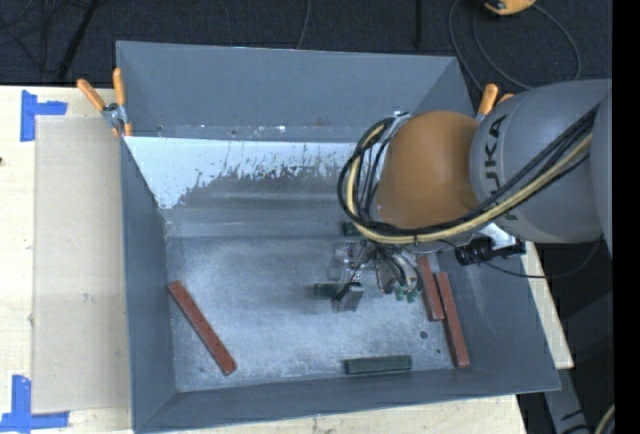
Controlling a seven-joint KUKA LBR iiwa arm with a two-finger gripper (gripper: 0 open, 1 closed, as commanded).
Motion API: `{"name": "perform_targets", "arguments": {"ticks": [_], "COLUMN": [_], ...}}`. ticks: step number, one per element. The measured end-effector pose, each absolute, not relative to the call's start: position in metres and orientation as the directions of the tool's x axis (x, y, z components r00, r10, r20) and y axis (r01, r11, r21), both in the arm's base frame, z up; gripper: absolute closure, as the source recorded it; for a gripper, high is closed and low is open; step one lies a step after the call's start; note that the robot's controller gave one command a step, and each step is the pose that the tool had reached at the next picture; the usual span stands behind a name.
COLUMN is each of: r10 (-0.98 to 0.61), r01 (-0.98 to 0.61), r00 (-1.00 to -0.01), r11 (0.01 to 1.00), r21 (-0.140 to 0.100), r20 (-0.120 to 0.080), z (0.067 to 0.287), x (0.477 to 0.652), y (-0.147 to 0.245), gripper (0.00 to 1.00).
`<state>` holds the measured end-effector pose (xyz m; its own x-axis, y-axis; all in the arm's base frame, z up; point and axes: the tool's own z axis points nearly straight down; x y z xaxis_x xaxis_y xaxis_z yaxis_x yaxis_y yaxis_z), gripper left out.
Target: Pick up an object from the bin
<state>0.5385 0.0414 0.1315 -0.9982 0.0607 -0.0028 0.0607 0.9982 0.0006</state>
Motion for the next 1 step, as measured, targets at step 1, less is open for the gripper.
{"name": "perform_targets", "arguments": {"ticks": [1], "r10": [0.061], "r01": [0.061], "r00": [-0.998], "r11": [0.998], "r21": [0.001], "r20": [-0.003], "z": [0.1379], "x": [0.5385], "y": [0.0413], "gripper": [1.0]}}
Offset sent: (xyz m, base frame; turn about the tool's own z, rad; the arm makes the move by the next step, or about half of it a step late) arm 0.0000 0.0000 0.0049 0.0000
